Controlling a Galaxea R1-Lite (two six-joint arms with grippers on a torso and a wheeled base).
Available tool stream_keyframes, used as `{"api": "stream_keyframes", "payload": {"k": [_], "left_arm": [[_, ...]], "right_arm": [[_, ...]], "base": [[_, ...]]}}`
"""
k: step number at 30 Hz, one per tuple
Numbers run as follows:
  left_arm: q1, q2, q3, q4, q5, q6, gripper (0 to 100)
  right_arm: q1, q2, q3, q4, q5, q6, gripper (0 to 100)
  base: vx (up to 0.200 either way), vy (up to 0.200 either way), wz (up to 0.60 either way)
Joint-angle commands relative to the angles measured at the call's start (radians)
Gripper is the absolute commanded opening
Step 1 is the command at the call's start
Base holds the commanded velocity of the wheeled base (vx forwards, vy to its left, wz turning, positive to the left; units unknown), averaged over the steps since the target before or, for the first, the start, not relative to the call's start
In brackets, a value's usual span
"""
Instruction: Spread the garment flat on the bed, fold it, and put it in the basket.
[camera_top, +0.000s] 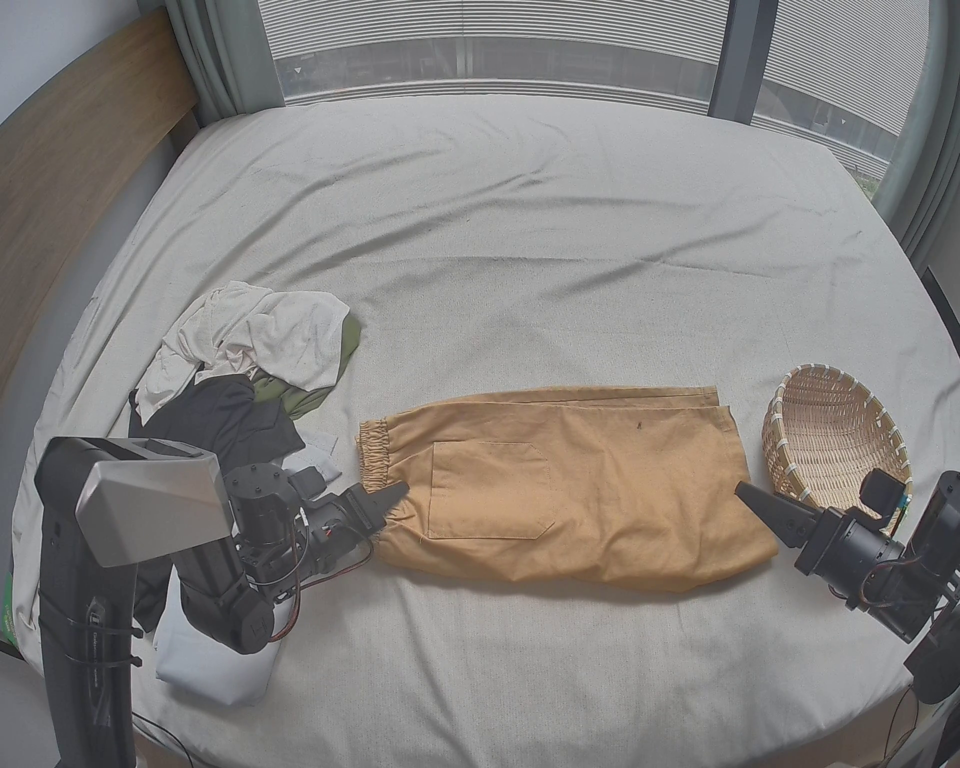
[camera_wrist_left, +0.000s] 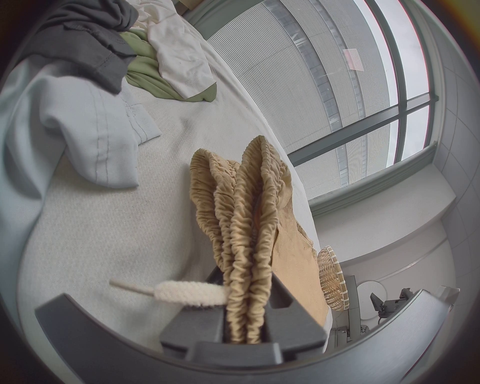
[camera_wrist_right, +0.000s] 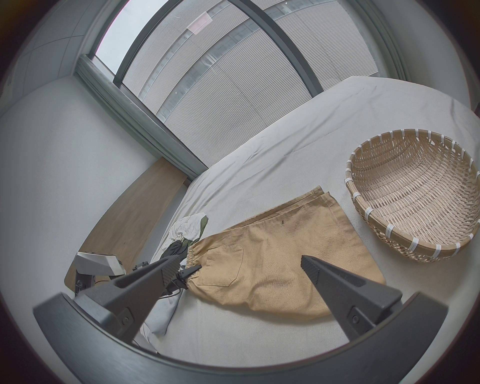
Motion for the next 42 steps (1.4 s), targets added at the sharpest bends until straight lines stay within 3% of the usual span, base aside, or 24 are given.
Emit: {"api": "stream_keyframes", "payload": {"k": [1, 13, 21, 34, 42], "left_arm": [[0.006, -0.096, 0.092, -0.004, -0.007, -0.007, 0], [0.064, -0.26, 0.313, -0.006, -0.064, -0.004, 0], [0.194, -0.368, 0.454, -0.006, -0.179, 0.002, 0], [0.309, -0.421, 0.521, -0.004, -0.249, 0.03, 0], [0.297, -0.451, 0.517, -0.004, -0.269, 0.051, 0]], "right_arm": [[0.004, 0.031, 0.013, -0.003, 0.005, 0.0, 100], [0.012, 0.064, -0.039, -0.003, 0.003, 0.0, 100], [0.029, 0.1, -0.074, -0.003, 0.003, 0.008, 100], [0.044, 0.107, -0.104, -0.004, 0.003, 0.043, 100], [0.055, 0.106, -0.116, -0.004, 0.003, 0.046, 100]], "base": [[0.0, 0.0, 0.0], [0.0, 0.0, 0.0], [0.0, 0.0, 0.0], [0.0, 0.0, 0.0], [0.0, 0.0, 0.0]]}}
